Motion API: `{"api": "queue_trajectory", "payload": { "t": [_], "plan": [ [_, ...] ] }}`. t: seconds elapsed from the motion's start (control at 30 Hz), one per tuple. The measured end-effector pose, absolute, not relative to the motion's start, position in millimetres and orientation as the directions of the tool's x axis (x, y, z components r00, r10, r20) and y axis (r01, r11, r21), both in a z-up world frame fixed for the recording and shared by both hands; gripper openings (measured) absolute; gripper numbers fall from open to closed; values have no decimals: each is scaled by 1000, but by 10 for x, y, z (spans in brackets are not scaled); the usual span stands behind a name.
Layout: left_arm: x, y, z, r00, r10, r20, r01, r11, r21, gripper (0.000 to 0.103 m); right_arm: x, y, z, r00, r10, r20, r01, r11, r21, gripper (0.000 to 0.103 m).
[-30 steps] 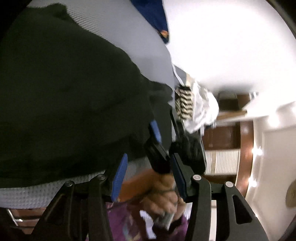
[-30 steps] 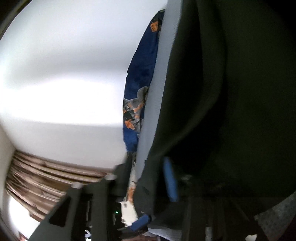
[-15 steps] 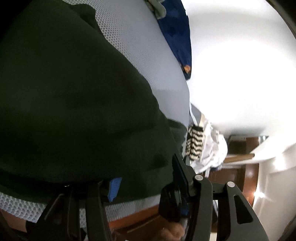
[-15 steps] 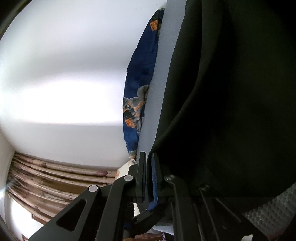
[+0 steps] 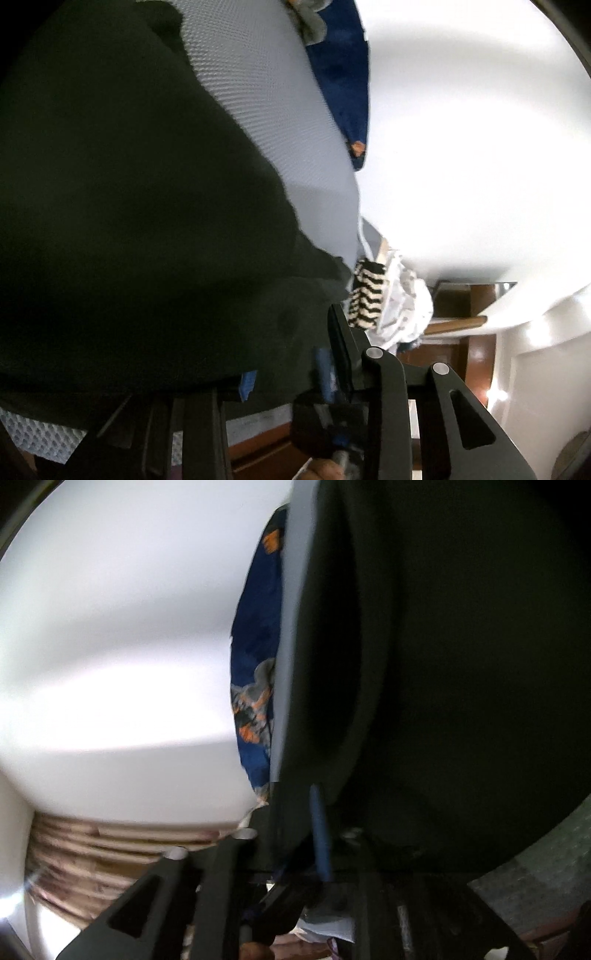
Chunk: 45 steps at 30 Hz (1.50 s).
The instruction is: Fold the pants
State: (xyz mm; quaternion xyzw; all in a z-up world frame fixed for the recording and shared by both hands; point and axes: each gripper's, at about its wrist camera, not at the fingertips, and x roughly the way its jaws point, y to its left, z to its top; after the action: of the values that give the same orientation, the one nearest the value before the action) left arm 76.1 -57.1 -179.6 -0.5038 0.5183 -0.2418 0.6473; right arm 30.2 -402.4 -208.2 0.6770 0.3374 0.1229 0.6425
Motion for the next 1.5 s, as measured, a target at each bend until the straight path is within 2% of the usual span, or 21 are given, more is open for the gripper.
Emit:
{"api": "queue_trajectory", "payload": {
  "t": [0.07, 0.27, 0.47, 0.7, 0.77, 0.83, 0.9, 1.03, 1.07, 1.1, 1.3, 1.37, 1.47, 1.5],
  "plan": [
    [769, -559, -1767, 360, -846, -393, -213, 336, -917, 34, 282, -4090, -2129, 767, 579, -276, 315, 34, 949, 62],
    [793, -576, -1732, 365, -864, -347, -223, 281, -934, 34, 525, -4131, -2162, 756, 592, -277, 303, 58, 951, 65],
    [787, -582, -1643, 368, -881, -298, -204, 236, -950, 34, 746, -4192, -2222, 786, 575, -227, 269, 12, 963, 69],
    [801, -583, -1634, 360, -882, -304, -203, 245, -948, 34, 614, -4698, -2138, 900, 373, -224, 230, 30, 973, 69],
    [801, -597, -1656, 349, -886, -305, -209, 243, -947, 34, 597, -4797, -2135, 909, 354, -218, 220, 36, 975, 69],
    [803, -604, -1668, 339, -887, -314, -208, 255, -944, 34, 561, -4922, -2108, 921, 324, -216, 206, 67, 976, 55],
    [801, -603, -1685, 330, -888, -320, -208, 262, -942, 34, 589, -5005, -2102, 908, 342, -241, 218, 104, 970, 27],
    [802, -627, -1714, 311, -888, -339, -207, 285, -936, 34, 629, -5099, -2143, 878, 377, -297, 262, 141, 955, 17],
    [801, -631, -1716, 308, -888, -342, -205, 289, -935, 34, 659, -5112, -2143, 868, 379, -322, 284, 155, 946, 9],
    [804, -639, -1719, 305, -888, -344, -203, 292, -935, 34, 671, -5140, -2165, 854, 378, -357, 319, 161, 934, 9],
    [802, -659, -1748, 285, -885, -367, -196, 321, -927, 34, 668, -5192, -2182, 827, 370, -422, 379, 187, 906, 8],
    [794, -656, -1769, 283, -885, -369, -200, 322, -925, 34, 662, -5188, -2191, 808, 376, -453, 409, 195, 891, 11],
    [784, -662, -1780, 280, -884, -374, -201, 327, -923, 34, 657, -5190, -2271, 806, 384, -450, 429, 143, 892, 18],
    [783, -663, -1778, 280, -885, -373, -201, 326, -924, 34, 664, -5210, -2307, 812, 385, -440, 428, 120, 896, 17]
  ]
}}
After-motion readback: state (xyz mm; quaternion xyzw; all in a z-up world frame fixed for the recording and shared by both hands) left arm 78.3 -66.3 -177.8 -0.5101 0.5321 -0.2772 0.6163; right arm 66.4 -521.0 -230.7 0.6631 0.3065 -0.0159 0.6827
